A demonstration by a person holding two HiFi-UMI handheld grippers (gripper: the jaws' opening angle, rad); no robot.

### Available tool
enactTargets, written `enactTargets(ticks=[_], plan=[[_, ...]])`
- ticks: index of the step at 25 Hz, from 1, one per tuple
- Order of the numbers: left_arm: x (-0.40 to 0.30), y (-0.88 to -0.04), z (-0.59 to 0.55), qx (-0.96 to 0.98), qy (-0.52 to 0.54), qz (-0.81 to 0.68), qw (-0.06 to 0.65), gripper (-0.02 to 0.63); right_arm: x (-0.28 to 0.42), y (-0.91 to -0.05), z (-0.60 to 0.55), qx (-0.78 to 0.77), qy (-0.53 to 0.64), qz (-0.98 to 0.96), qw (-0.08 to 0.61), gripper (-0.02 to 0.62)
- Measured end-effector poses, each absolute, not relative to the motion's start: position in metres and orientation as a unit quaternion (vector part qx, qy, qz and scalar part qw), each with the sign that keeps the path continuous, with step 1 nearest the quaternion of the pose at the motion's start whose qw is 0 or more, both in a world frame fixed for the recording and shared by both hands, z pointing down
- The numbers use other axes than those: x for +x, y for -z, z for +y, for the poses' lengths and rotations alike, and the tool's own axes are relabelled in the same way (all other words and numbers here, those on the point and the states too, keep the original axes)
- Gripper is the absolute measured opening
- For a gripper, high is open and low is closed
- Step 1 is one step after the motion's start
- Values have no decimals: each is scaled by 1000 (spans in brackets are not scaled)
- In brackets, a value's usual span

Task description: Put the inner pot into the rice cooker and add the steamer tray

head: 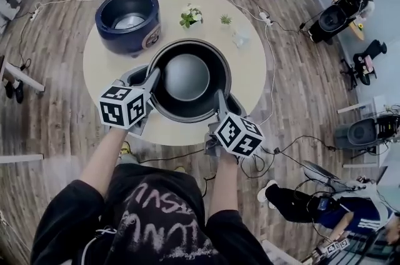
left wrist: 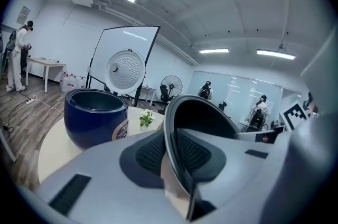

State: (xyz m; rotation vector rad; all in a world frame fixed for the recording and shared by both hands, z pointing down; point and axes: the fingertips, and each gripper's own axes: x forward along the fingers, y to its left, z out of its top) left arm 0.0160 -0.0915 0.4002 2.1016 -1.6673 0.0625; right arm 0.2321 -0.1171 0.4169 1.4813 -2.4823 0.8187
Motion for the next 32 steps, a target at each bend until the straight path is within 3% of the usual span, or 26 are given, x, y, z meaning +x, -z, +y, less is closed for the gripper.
enactTargets(ticks=[20, 32], plan=[[-162, -373, -67, 822, 8, -518, 237, 72, 56, -372, -49, 579, -235, -779, 57, 77], [-182, -368, -68, 824, 20, -512, 241, 71, 37, -365, -48, 582, -232, -777, 62, 79]])
